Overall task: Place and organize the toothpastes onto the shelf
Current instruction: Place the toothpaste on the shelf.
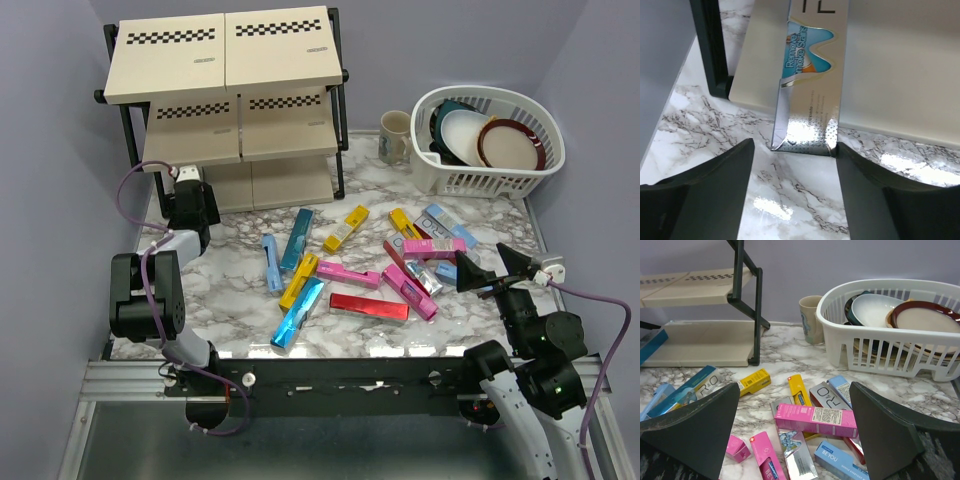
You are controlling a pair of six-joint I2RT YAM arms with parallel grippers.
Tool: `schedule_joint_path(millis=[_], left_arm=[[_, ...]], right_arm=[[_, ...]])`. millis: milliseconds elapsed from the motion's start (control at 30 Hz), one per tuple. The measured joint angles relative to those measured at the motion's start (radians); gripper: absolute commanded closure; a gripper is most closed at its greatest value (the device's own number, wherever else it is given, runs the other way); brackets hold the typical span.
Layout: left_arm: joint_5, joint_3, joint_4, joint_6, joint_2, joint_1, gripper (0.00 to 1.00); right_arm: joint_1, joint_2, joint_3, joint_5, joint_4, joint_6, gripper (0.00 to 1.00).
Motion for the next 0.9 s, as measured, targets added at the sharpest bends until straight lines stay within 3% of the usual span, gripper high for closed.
schedule_joint_path(millis=[600, 900], left_arm=[[-0.072, 0.000, -0.023, -0.056, -0.028, 0.038, 0.11], [-0.059, -0.065, -0.067, -0.155, -0.241, 0.038, 0.07]], right_arm=[[0.000, 0.000, 0.000, 0.000, -0.001, 0.000, 0.00], [0.003, 0.000, 0.001, 0.000, -0.002, 0.000, 0.00]])
